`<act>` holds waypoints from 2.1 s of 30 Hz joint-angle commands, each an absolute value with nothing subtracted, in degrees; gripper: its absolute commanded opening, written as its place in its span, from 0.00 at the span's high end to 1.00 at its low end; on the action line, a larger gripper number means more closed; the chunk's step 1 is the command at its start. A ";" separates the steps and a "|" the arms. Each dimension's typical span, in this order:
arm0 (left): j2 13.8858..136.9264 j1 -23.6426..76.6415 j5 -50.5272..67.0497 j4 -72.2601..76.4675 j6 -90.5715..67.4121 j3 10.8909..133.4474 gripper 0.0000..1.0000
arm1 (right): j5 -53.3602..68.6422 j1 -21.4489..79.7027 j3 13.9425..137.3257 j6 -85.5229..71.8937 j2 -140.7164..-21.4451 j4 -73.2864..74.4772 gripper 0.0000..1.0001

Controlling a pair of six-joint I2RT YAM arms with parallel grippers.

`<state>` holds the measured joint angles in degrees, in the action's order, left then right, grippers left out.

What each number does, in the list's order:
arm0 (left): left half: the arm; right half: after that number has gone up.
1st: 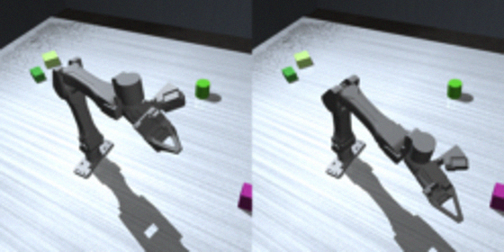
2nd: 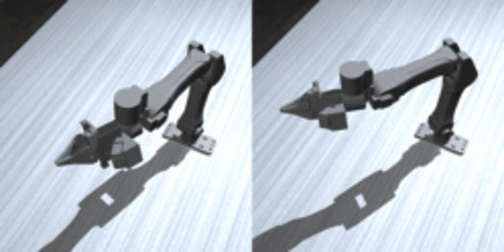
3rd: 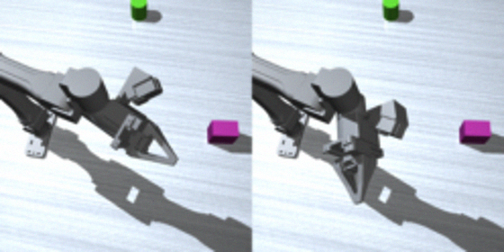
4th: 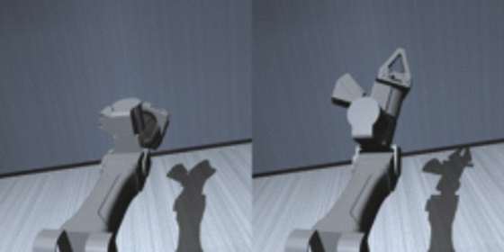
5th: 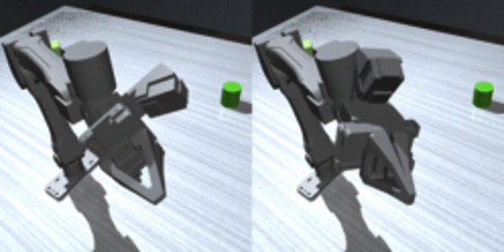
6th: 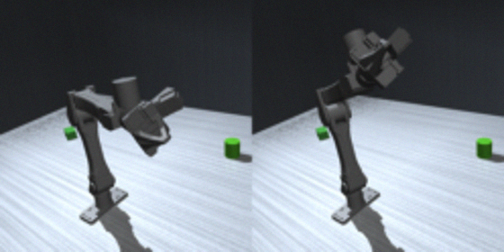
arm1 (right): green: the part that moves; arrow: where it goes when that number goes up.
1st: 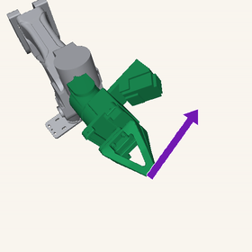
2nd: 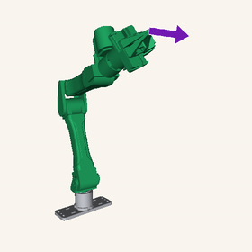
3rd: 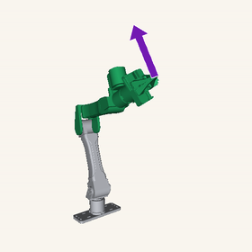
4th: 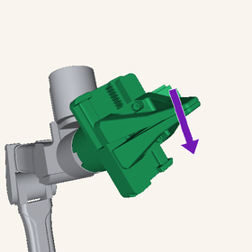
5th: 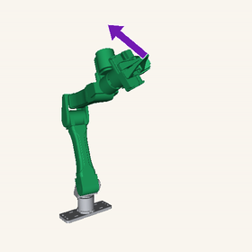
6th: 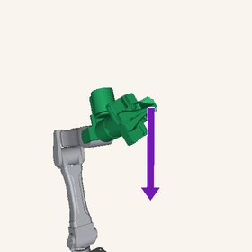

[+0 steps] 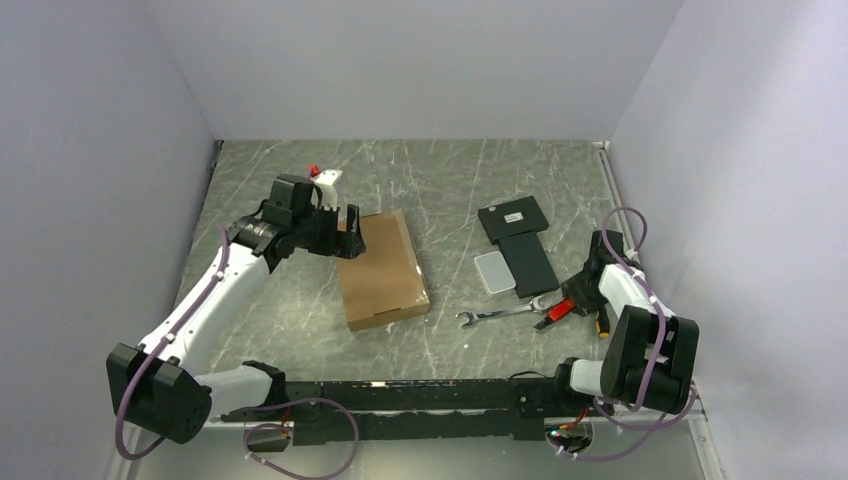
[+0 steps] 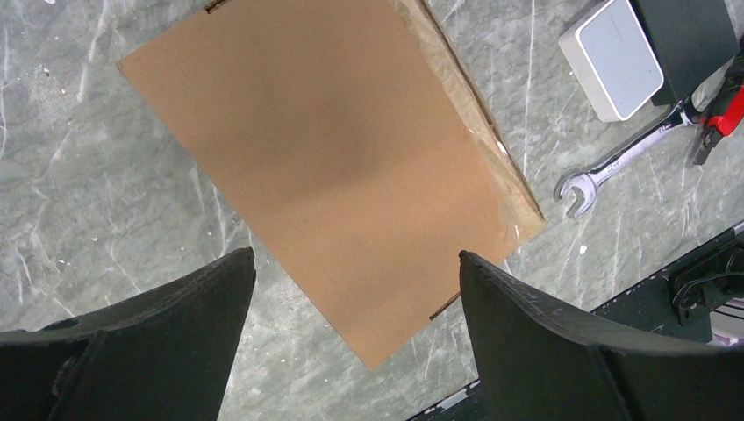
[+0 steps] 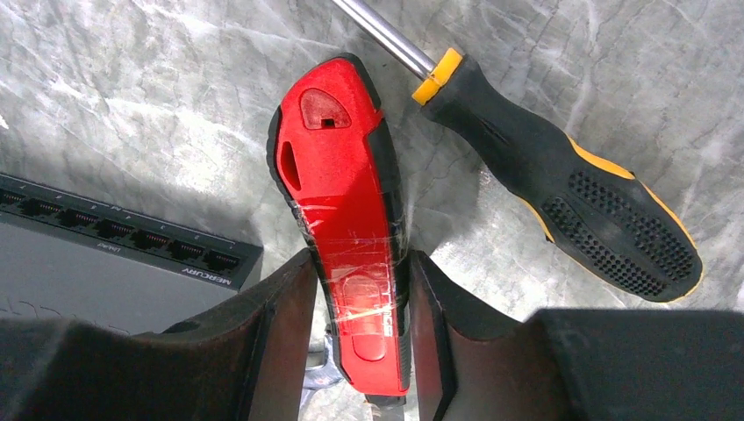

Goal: Unpack the express box

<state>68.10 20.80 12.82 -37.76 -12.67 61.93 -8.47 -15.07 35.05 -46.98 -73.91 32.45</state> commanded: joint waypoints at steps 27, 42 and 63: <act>72.03 7.39 32.45 -28.83 -16.13 60.06 0.12 | 17.43 -6.96 34.55 -32.38 -49.38 21.13 1.00; 71.11 4.59 69.36 12.46 -41.30 48.18 0.13 | 22.43 34.16 49.23 -30.99 -71.24 -10.31 1.00; 66.57 21.07 59.54 40.54 -58.87 36.53 0.01 | 24.29 40.43 47.60 -41.31 -68.47 -23.79 1.00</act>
